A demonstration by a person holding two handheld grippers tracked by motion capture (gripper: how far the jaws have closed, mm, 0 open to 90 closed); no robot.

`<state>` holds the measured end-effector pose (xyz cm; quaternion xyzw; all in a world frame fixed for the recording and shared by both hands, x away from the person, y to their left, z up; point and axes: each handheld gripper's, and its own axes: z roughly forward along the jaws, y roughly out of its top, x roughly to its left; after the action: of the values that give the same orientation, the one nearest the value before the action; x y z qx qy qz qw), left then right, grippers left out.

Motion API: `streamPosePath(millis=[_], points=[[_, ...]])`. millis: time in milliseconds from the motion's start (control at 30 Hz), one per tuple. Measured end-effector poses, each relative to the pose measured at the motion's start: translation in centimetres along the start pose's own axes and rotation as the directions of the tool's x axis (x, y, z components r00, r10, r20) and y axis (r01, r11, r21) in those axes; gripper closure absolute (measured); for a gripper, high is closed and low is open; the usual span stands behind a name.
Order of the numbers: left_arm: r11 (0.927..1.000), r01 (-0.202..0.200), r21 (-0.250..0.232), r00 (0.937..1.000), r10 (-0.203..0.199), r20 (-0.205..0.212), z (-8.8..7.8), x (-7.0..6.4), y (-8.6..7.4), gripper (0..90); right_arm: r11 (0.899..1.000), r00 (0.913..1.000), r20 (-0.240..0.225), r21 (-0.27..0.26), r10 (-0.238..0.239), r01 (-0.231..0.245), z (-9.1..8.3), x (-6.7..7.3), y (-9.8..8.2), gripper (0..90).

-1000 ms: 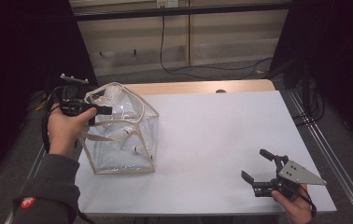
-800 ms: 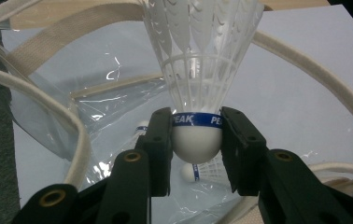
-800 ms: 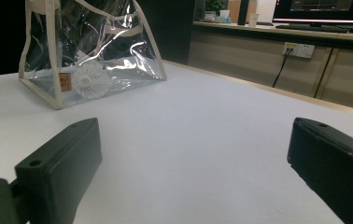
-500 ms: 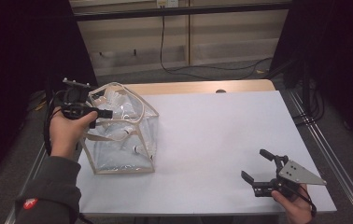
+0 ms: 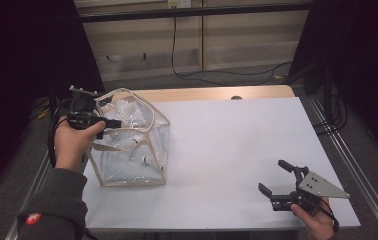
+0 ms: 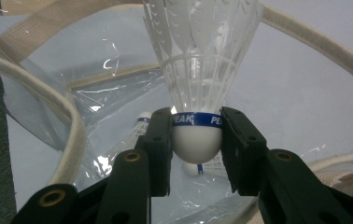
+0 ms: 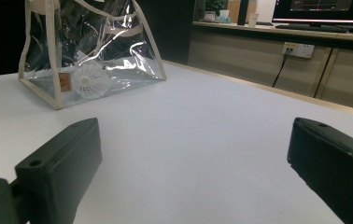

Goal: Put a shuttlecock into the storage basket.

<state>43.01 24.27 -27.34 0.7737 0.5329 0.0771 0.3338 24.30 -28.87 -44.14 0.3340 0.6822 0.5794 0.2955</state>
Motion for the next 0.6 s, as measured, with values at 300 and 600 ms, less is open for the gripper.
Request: streamPosePath(millis=[300,600], points=[[1.0000,0.007,0.003,1.0000,-0.007,0.000,0.13,0.10,-0.05,65.3,1.000,1.0000,0.000,0.000,-0.001,0.001,0.01,0.02,0.01,2.9],[1.0000,0.000,-0.003,1.0000,0.000,-0.004,0.27,0.15,-0.07,64.3,1.000,1.0000,0.000,0.000,-0.001,0.001,0.01,0.01,0.00,2.9]])
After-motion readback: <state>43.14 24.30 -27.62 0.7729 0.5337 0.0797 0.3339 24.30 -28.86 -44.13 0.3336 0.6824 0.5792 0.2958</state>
